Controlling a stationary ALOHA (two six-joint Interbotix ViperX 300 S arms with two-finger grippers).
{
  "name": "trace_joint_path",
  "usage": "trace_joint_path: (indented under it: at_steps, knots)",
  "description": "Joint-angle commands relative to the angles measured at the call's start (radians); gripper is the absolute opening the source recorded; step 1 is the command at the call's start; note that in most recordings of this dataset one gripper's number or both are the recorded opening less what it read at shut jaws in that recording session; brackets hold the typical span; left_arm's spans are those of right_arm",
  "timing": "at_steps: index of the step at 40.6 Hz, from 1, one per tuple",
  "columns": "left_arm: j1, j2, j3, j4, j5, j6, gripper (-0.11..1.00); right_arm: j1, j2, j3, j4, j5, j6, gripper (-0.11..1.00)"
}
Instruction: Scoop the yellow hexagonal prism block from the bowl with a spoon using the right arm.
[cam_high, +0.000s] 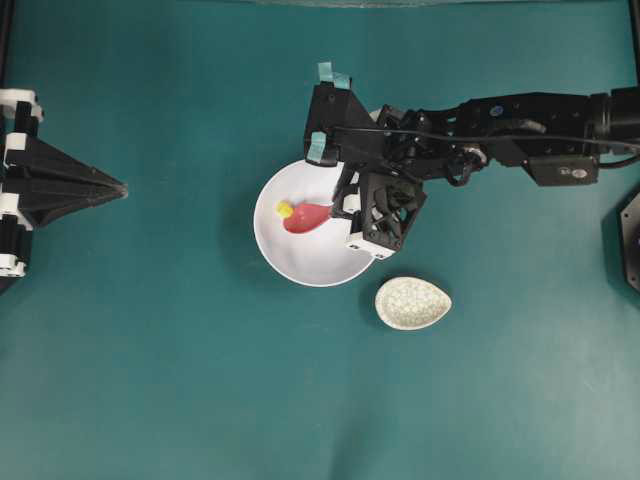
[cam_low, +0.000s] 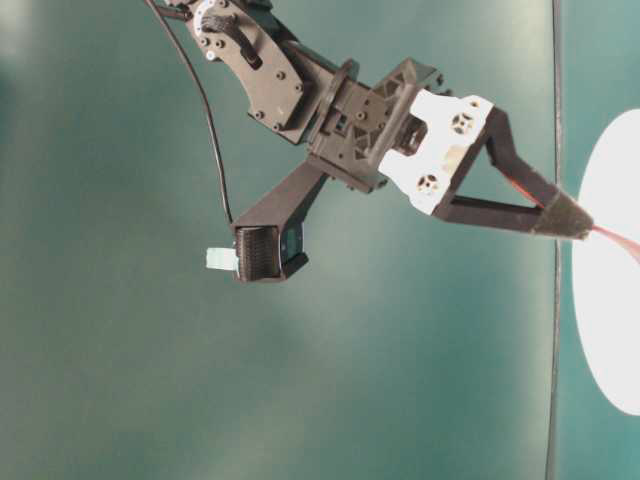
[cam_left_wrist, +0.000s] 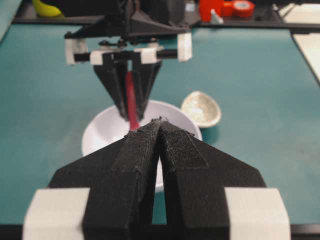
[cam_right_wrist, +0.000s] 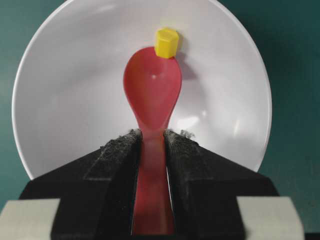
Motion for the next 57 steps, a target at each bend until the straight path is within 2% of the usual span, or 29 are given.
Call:
trace_joint_path:
  at_steps: [1,57]
  knots:
    - [0.000,0.009,-0.017,0.003,-0.005,-0.002,0.00,0.002,-0.012,-0.017,0.000,-0.014,-0.002,0.22]
    - [0.000,0.009,-0.017,0.003,-0.003,-0.002,0.00,0.021,0.026,0.040,0.005,-0.097,0.003,0.22]
